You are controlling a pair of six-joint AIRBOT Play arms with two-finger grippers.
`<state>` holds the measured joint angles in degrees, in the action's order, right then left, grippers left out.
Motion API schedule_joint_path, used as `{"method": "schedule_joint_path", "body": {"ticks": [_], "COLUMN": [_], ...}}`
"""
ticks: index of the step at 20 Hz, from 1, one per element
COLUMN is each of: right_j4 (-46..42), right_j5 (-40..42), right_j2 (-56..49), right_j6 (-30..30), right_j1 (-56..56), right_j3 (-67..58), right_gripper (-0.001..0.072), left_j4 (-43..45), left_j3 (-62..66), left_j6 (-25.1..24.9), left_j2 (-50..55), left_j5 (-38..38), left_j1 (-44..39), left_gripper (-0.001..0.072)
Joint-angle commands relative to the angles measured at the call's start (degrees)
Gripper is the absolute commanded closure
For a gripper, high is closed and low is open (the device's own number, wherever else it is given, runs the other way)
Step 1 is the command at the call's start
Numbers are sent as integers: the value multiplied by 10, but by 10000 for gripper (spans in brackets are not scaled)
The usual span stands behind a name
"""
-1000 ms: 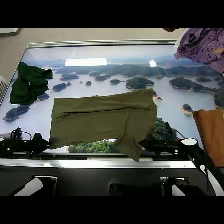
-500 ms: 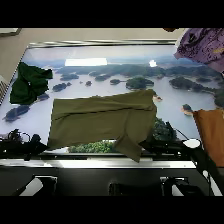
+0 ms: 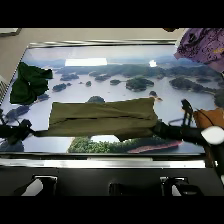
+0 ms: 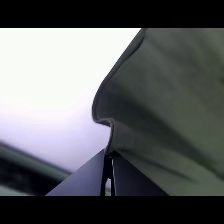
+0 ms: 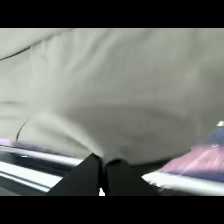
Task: Fold the clothes and pants, and hang the long-sleeved shirts on hangers.
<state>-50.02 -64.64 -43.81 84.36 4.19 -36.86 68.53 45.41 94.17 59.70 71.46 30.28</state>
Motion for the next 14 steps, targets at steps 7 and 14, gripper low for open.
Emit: {"method": "schedule_joint_path", "body": {"ticks": [7, 14], "right_j4": [-77, -105], "right_j5": [58, 67], "right_j2": [-369, -436], "right_j6": [-31, -5], "right_j1": [-55, -55], "right_j3": [-286, -313], "right_gripper": [685, 684], "left_j4": [5, 7], "left_j3": [210, 326], "left_j6": [-12, -12], "left_j2": [232, 343], "left_j5": [-92, -91], "left_j1": [-112, -125], "left_gripper": [694, 693]}}
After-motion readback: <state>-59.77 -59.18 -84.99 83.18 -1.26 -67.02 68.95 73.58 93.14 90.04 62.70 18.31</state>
